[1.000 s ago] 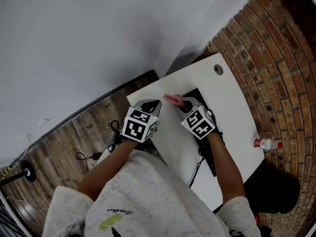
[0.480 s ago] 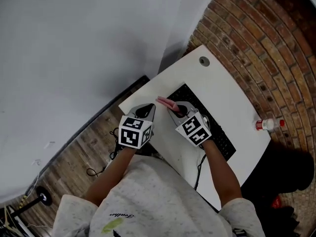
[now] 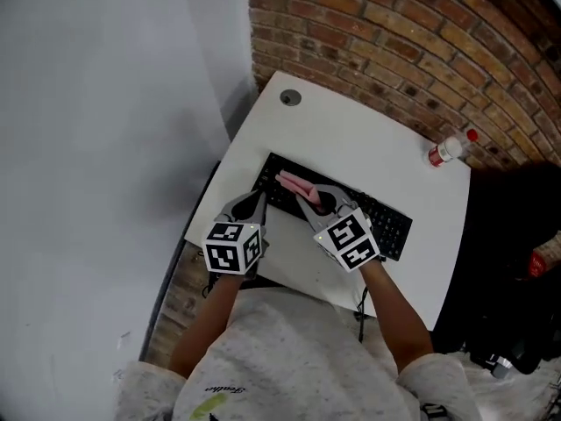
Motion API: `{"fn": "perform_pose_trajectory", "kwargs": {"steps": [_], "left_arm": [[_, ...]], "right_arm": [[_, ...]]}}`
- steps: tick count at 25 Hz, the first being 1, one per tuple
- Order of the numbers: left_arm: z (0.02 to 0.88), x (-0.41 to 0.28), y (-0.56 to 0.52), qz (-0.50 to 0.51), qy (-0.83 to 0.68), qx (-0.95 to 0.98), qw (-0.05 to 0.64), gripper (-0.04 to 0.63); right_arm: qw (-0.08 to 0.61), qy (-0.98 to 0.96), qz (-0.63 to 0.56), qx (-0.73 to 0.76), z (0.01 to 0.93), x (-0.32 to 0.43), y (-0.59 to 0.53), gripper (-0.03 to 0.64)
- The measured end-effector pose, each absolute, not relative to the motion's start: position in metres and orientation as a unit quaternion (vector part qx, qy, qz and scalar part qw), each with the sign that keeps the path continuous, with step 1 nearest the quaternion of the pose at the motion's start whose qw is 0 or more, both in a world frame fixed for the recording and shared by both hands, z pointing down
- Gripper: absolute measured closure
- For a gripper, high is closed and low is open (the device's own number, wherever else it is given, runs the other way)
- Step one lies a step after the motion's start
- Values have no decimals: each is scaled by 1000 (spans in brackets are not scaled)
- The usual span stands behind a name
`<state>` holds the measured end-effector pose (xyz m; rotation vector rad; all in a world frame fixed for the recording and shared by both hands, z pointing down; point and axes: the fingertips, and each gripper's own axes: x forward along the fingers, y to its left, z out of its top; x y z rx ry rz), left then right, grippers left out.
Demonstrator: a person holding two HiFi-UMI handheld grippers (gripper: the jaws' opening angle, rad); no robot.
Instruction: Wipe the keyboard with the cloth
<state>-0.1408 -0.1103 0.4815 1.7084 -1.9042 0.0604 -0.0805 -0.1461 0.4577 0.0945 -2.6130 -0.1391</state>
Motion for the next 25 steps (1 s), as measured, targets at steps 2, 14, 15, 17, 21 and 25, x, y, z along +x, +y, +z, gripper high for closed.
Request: {"fn": "perform_pose_trajectory", "kwargs": {"steps": [2,14,15,17,21,25], "left_arm": [[477,-128,-125,32,-696,659,283,598],[453,-57,-184,82,-598,760,240,599],[452,-51,-186,86,-592,766,236,600],[451,-42,-189,92,-581,775,230,599],[447,-25,-193,98,-564,789,223,599],[446,-11,-194,104,-553,798,216,598]], "right_arm": [[258,-963,-38,67,456,-63,-159,592],[163,-932,73,316,423,58,-220,592],[154,-928,78,331,420,67,-220,592],[142,-919,85,357,416,83,-220,592],[135,-908,94,385,414,105,-217,592],[122,-905,101,395,413,115,-216,592]]}}
